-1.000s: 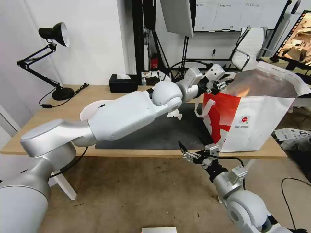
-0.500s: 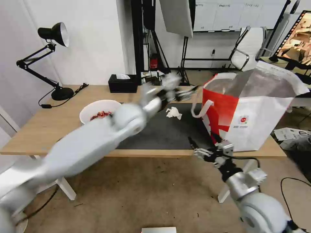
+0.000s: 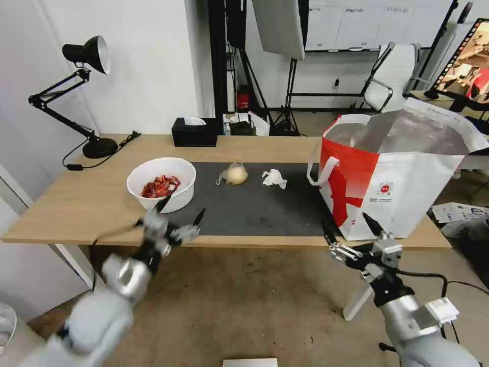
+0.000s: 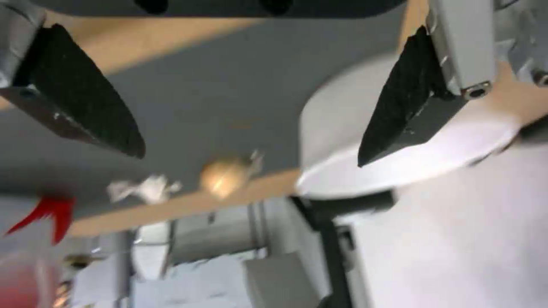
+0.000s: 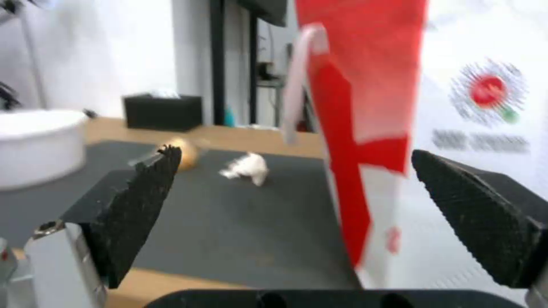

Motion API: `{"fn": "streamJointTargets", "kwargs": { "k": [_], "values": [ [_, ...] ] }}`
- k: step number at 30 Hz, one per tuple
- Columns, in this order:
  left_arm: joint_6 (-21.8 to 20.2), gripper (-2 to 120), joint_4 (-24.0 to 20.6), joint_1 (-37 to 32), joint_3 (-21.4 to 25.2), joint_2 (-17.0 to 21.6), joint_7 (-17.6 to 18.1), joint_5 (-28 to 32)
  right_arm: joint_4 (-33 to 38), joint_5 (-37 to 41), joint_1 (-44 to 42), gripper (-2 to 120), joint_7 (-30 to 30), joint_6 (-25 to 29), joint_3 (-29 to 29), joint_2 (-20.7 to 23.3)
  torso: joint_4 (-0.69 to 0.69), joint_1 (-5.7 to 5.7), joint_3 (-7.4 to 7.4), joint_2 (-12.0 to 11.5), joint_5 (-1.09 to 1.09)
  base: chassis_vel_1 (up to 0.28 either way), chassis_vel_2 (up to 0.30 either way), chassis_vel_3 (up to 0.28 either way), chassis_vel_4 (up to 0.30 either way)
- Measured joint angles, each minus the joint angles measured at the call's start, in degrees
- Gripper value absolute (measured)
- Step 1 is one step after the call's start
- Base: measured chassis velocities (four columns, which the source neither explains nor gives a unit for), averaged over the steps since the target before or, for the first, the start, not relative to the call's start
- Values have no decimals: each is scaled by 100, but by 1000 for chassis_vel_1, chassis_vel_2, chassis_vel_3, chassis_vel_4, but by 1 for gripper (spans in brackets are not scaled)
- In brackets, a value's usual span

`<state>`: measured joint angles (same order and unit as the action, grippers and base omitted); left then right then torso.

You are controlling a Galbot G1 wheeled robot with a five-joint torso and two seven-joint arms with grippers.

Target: Pick up the trash from the table and place it into the takeout bag.

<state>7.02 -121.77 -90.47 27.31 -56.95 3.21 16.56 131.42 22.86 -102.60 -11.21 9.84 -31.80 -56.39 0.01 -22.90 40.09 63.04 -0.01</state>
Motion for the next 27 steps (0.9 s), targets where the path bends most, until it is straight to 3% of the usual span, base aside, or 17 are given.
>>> {"fn": "streamJointTargets", "kwargs": {
  "k": [1, 3, 6, 22, 27],
  "values": [
    [0, 100, 0, 0, 0, 0, 0, 0, 0, 0, 0, 100, 0, 0, 0, 0, 0, 0, 0, 0, 0, 0, 0, 0, 0],
    [204, 100, 171, -427, 188, -510, 8, -440, -306, -145, -197, 100, 4, 138, 78, -202, -1, 0, 0, 0, 2, 0, 0, 0, 0],
    [277, 100, 271, -529, 192, -716, 8, -579, -547, -131, -265, 100, 50, 189, 164, -327, -2, -1, 1, -1, 2, 0, 0, 0, 0],
    [250, 100, 351, -395, 144, -710, 7, -666, -774, -110, -83, 100, 175, 126, 374, -319, -2, -2, 1, -2, 1, 0, 0, 0, 0],
    [245, 100, 321, -422, 216, -804, 5, -612, -653, 1147, 815, 100, 168, -542, 1078, 219, -4, -2, 2, -2, 1, 0, 0, 0, 0]
  ]
}}
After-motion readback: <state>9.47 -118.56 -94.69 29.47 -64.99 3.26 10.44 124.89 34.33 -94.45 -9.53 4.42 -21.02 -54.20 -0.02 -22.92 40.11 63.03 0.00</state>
